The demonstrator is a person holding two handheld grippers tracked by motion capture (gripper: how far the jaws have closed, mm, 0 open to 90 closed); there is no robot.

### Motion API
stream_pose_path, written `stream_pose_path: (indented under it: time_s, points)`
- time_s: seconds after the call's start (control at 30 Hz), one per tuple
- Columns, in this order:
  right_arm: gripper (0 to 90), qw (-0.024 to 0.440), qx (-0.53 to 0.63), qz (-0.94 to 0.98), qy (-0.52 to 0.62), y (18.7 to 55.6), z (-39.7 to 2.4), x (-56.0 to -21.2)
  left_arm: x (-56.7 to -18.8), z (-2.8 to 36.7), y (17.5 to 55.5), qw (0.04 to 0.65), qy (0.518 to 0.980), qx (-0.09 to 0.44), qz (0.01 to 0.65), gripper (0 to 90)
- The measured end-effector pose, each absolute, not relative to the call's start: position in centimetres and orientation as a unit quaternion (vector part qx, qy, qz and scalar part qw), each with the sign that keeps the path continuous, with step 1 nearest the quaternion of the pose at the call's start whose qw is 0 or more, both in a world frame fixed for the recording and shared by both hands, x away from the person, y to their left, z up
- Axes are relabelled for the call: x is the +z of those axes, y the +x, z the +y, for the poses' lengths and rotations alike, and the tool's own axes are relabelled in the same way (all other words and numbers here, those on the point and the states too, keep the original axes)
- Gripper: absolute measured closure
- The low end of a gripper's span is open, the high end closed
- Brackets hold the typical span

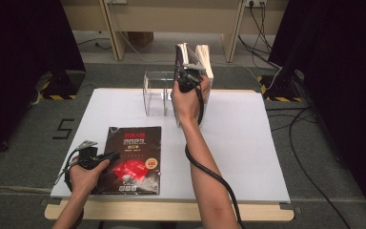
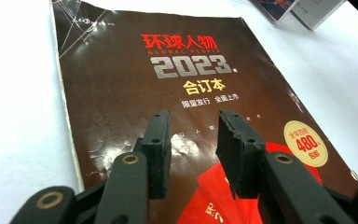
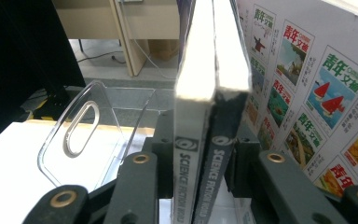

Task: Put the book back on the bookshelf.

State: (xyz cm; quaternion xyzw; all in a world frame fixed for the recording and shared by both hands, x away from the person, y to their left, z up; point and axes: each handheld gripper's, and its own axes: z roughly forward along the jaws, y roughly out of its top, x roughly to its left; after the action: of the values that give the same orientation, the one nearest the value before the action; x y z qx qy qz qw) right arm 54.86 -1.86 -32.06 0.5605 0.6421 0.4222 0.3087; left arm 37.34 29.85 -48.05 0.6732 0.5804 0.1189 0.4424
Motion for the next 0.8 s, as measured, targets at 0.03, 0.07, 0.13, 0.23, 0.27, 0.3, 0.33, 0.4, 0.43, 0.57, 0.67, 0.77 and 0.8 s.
stream_pose_path:
  time_s: [0.03, 0.07, 0.13, 0.23, 0.27, 0.3, 0.33, 0.4, 0.43, 0.57, 0.67, 0.77, 0.8]
  points:
    - [69.1, 0.306, 0.421, 0.644, 0.560, 54.9, -1.8, -32.0, -48.0, 29.9, 37.3, 0.443, 0.673, 0.119, 0.580, 64.1]
    - [68.6, 0.305, 0.421, 0.645, 0.560, 55.0, -1.8, -32.0, -48.0, 29.9, 37.3, 0.443, 0.674, 0.120, 0.580, 64.1]
    - [68.1, 0.302, 0.420, 0.646, 0.562, 55.1, -1.7, -31.9, -48.0, 29.9, 37.4, 0.445, 0.673, 0.119, 0.579, 64.1]
    - [67.2, 0.301, 0.417, 0.647, 0.563, 55.5, -1.7, -31.7, -48.0, 29.9, 37.3, 0.443, 0.674, 0.120, 0.579, 64.1]
    - [67.4, 0.299, 0.417, 0.645, 0.566, 55.5, -1.7, -31.7, -48.0, 29.9, 37.3, 0.443, 0.674, 0.120, 0.579, 64.1]
    - [67.8, 0.297, 0.418, 0.645, 0.567, 55.6, -1.7, -31.6, -48.0, 30.0, 37.4, 0.443, 0.674, 0.121, 0.579, 64.1]
    - [68.2, 0.295, 0.417, 0.646, 0.567, 55.8, -1.7, -31.6, -48.0, 29.9, 37.4, 0.443, 0.674, 0.121, 0.579, 64.1]
    - [71.0, 0.294, 0.417, 0.645, 0.569, 55.8, -1.6, -31.6, -48.0, 29.9, 37.4, 0.444, 0.673, 0.119, 0.580, 64.1]
    - [72.8, 0.295, 0.417, 0.645, 0.569, 55.9, -1.6, -31.6, -48.0, 29.9, 37.4, 0.443, 0.673, 0.119, 0.579, 64.1]
    - [76.4, 0.296, 0.414, 0.648, 0.567, 55.9, -1.7, -31.5, -48.0, 29.9, 37.4, 0.445, 0.674, 0.120, 0.578, 64.1]
    - [76.6, 0.305, 0.417, 0.645, 0.564, 55.8, -1.6, -31.7, -48.0, 30.0, 37.4, 0.444, 0.673, 0.120, 0.579, 64.2]
    - [76.8, 0.317, 0.423, 0.636, 0.562, 55.7, -1.4, -31.9, -48.0, 30.1, 37.4, 0.444, 0.673, 0.120, 0.579, 64.3]
    - [76.8, 0.327, 0.426, 0.634, 0.556, 55.7, -1.3, -32.0, -48.0, 30.1, 37.4, 0.445, 0.672, 0.120, 0.579, 64.3]
